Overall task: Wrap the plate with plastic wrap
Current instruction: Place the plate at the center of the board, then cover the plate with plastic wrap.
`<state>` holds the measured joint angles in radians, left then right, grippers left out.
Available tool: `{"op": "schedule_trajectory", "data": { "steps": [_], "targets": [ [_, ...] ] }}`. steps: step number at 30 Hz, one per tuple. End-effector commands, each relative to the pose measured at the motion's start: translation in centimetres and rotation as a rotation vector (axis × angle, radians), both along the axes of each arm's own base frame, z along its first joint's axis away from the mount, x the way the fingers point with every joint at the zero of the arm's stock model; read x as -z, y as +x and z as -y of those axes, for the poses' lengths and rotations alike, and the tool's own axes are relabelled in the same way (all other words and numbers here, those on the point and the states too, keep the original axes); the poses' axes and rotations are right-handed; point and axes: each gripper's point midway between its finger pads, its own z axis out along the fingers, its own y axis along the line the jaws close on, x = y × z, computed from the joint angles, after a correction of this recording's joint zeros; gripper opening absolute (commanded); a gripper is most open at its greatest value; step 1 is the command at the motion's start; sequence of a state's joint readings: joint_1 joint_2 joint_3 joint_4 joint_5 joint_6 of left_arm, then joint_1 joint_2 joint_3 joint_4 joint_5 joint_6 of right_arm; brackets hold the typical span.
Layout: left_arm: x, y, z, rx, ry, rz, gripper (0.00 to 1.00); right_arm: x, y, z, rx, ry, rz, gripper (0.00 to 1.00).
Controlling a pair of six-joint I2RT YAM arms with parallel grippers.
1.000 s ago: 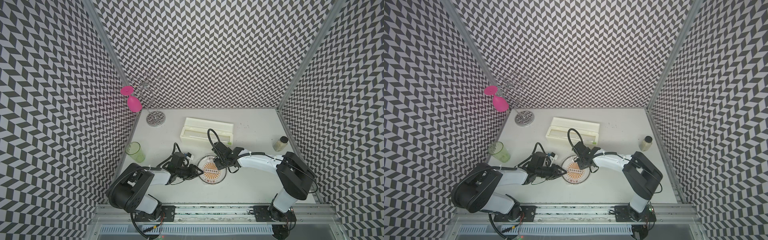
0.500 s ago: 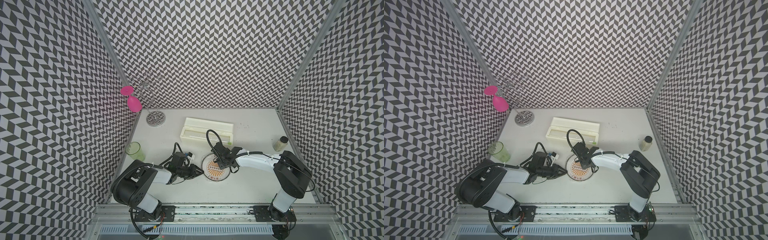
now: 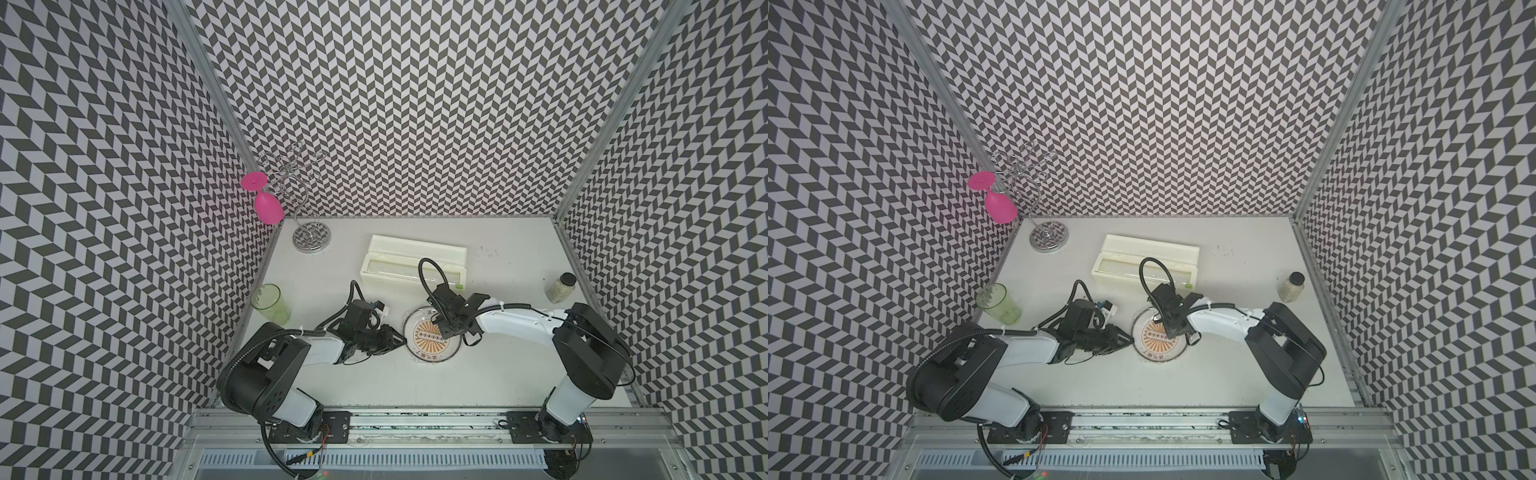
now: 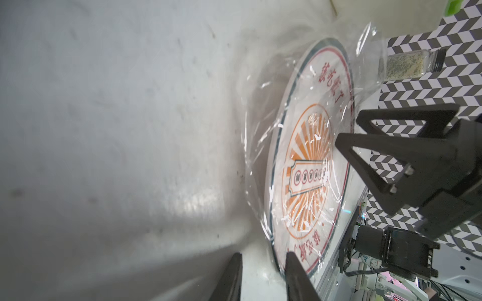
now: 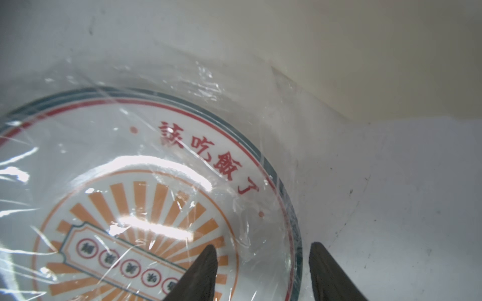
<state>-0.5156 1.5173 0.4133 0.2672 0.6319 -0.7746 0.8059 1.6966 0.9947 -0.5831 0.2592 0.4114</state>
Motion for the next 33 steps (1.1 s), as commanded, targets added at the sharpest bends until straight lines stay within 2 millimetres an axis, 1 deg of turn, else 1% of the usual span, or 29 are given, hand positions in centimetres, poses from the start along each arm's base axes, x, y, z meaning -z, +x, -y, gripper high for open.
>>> {"op": "schedule_trajectory", "data": {
  "steps": [1,4,7,9,11,14,16,18,20,22,25,28,30,32,33],
  "targets": [
    [1.8,-0.1,-0.3,0.004,0.078,-0.02,0.3,0.2,-0.3,-0.8,0.001,0.069,-0.018,0.58],
    [2.4,-0.1,0.2,0.022,0.096,-0.021,0.26,0.7,-0.8,-0.7,0.005,0.093,-0.041,0.58],
    [3.2,-0.5,0.2,0.028,0.101,-0.038,0.16,1.1,-1.2,-0.7,0.01,0.143,-0.067,0.58],
    [3.8,-0.9,-0.1,0.028,0.109,-0.049,0.11,1.5,-1.6,-1.1,0.004,0.206,-0.097,0.57],
    [4.3,-1.3,-0.3,0.03,0.116,-0.06,0.05,1.4,-2.2,-1.9,-0.007,0.314,-0.139,0.56],
    [4.8,-1.7,-0.5,0.031,0.122,-0.07,0.03,0.0,-3.0,-3.3,-0.033,0.52,-0.183,0.56],
    [4.8,-1.8,-0.5,0.03,0.118,-0.071,0.01,-1.9,-3.4,-4.2,-0.062,0.696,-0.201,0.57],
    [4.9,-2.0,-0.5,0.032,0.116,-0.074,0.0,-3.5,-3.7,-4.6,-0.068,0.836,-0.211,0.56],
    [5.0,-2.2,-0.5,0.034,0.114,-0.079,0.0,-4.4,-4.0,-4.9,-0.074,0.934,-0.22,0.51],
    [5.0,-2.3,-0.5,0.035,0.112,-0.08,0.0,-5.2,-4.4,-5.4,-0.091,1.02,-0.23,0.41],
    [4.9,-2.2,-0.4,0.036,0.11,-0.077,0.0,-5.1,-4.8,-5.5,-0.075,1.087,-0.25,0.27],
    [4.5,-2.0,-0.4,0.031,0.107,-0.071,0.0,-5.6,-5.2,-5.3,-0.057,1.166,-0.261,0.16],
    [4.5,-1.9,-0.5,0.026,0.109,-0.067,0.0,-5.5,-5.3,-5.2,-0.048,1.181,-0.263,0.12],
    [4.5,-1.8,-0.6,0.021,0.111,-0.067,0.0,-5.0,-5.5,-5.0,-0.035,1.172,-0.273,0.07],
    [4.6,-1.8,-0.6,0.02,0.112,-0.068,0.0,-4.8,-5.5,-4.9,-0.026,1.168,-0.28,0.06]
  ]
}}
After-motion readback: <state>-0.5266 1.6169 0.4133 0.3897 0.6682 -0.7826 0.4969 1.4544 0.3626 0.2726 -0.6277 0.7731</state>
